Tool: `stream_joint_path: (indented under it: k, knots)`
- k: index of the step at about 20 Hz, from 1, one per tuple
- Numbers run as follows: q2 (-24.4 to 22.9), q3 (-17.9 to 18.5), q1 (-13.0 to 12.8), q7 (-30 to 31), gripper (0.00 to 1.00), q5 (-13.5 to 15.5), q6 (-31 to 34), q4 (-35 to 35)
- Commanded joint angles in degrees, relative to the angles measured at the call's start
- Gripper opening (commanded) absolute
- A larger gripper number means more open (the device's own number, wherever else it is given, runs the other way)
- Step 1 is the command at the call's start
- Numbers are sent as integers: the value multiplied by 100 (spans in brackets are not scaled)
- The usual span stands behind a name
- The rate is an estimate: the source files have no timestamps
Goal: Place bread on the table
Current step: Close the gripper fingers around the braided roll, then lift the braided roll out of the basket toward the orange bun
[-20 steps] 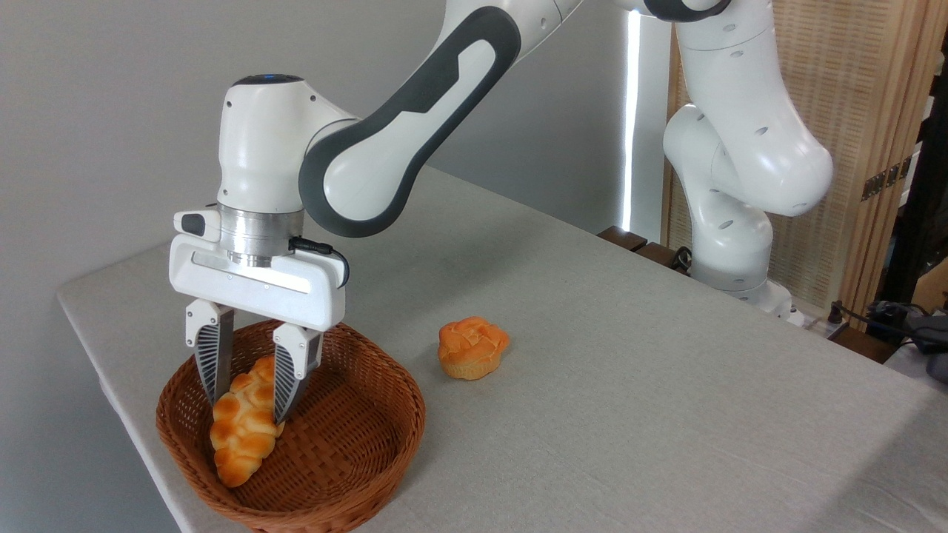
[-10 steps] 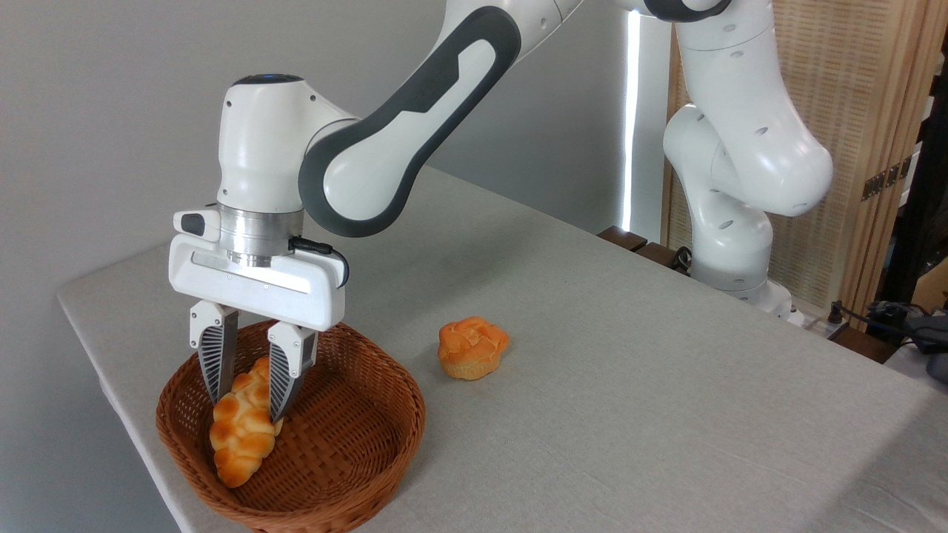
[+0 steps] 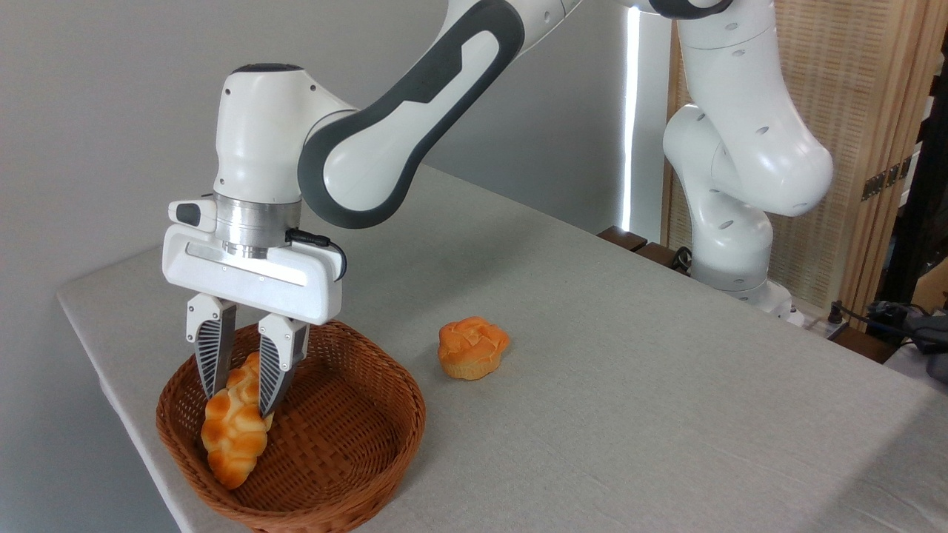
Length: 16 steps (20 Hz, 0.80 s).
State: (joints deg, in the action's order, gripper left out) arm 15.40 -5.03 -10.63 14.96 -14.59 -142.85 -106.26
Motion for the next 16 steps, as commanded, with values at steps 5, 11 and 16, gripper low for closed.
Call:
stream_joint_path:
  k: [5,11,16]
  knots:
    - [-291,73,26,86,48,-123,90,-9]
    - [-581,81,44,86,48,-115,178,-9]
    - [-897,64,35,-19,48,-88,581,-35]
